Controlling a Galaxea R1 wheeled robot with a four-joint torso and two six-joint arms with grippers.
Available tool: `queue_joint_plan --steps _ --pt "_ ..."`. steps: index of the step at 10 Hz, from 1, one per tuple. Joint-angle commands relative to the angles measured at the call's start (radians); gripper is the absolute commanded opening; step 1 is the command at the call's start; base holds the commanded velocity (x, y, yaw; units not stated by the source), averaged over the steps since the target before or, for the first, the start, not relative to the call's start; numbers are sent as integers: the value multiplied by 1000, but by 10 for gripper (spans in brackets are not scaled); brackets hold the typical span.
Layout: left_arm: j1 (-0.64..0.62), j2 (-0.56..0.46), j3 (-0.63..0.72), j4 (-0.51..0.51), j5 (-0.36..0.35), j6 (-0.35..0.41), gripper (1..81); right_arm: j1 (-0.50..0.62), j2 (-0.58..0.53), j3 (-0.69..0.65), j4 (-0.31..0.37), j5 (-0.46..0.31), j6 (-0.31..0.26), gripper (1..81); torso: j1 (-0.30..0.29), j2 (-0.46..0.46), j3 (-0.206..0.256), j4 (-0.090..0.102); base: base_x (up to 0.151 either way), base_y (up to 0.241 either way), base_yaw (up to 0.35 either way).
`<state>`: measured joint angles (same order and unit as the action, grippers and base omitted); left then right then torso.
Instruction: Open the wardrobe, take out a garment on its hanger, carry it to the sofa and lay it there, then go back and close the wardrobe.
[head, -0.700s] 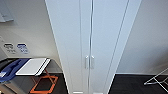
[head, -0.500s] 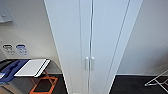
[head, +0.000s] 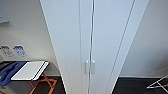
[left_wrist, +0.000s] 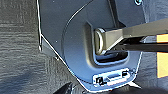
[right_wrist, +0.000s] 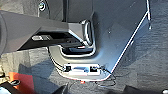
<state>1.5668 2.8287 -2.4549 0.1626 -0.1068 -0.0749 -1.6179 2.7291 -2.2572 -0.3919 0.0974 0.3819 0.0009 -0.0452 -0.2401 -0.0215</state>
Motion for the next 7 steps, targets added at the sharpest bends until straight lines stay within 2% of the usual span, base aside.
queue_joint_plan --steps 1,4,7 --pt "-9 -11 8 14 59 9 811 8 -18 18 -13 -54 -3 811 0 0 0 0 116 0 0" --pt "-9 -11 8 14 59 10 811 11 -20 21 -13 -54 -5 811 0 0 0 0 98 0 0" --pt "-7 -14 16 14 59 10 811 15 -52 80 -13 -54 -5 811 1 1 0 0 0 0 0"
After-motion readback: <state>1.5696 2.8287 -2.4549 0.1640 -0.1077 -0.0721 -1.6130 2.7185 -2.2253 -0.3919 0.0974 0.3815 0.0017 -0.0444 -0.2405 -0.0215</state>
